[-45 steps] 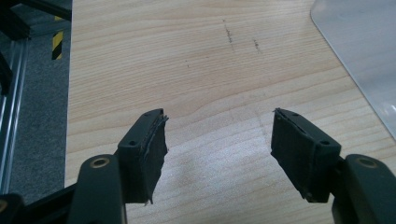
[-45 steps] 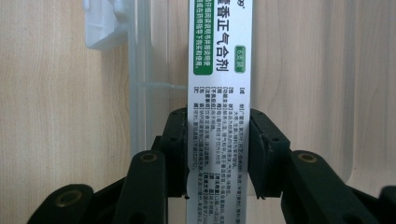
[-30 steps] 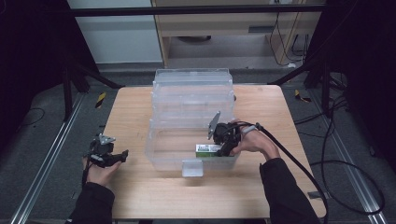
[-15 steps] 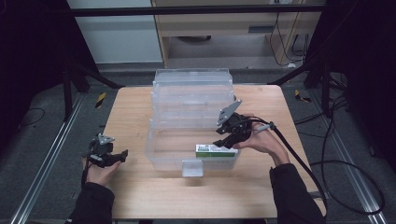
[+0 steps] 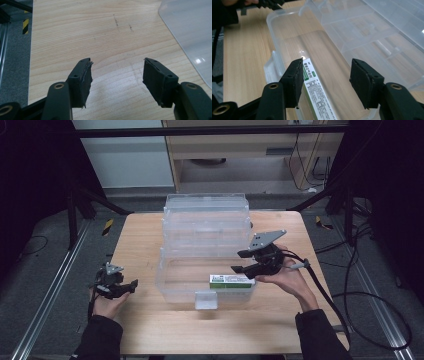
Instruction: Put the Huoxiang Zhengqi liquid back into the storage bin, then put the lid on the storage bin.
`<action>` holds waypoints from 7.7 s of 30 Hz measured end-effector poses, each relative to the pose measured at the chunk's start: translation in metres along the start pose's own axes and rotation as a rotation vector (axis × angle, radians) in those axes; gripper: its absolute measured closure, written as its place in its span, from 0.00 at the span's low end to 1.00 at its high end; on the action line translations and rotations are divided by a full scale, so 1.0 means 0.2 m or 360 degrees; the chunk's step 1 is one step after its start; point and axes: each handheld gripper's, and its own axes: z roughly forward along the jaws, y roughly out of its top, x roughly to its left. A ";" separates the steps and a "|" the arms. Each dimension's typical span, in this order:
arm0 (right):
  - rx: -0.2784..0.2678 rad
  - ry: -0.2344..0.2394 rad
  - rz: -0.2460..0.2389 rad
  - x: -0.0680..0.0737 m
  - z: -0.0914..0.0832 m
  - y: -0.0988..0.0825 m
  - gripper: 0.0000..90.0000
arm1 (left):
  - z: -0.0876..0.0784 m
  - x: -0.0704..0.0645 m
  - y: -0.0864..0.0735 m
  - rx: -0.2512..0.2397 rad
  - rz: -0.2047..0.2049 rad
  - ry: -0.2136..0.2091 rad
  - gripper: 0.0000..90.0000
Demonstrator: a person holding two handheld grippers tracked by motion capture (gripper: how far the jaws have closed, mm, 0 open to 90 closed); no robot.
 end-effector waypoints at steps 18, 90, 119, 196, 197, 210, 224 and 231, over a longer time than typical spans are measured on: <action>-0.0093 -0.0040 0.0028 0.07 0.03 -0.08 0.44 | -0.07 -0.04 0.05 -0.0108 0.0054 -0.0087 0.48; 0.0770 0.0487 -0.0315 0.18 0.51 0.02 0.80 | -0.14 -0.02 0.13 -0.0157 0.0102 -0.0078 0.47; 0.0801 0.0521 -0.0381 0.18 0.52 0.03 0.80 | -0.19 -0.15 0.68 -0.0315 0.0529 -0.0340 0.44; 0.0789 0.0548 -0.0389 0.17 0.52 0.02 0.81 | 0.09 -0.44 1.26 0.0063 0.1456 -0.0642 0.59; 0.0787 0.0549 -0.0392 0.17 0.52 0.02 0.81 | 0.10 -0.44 1.26 0.0066 0.1454 -0.0643 0.59; 0.0783 0.0539 -0.0390 0.17 0.52 0.02 0.81 | 0.11 -0.45 1.25 0.0136 0.1494 -0.0640 0.77; 0.0774 0.0532 -0.0390 0.17 0.52 0.02 0.81 | 0.10 -0.49 1.26 0.0152 0.1562 -0.0632 0.88; 0.0774 0.0524 -0.0380 0.17 0.51 0.02 0.81 | 0.10 -0.50 1.26 0.0161 0.1582 -0.0659 0.92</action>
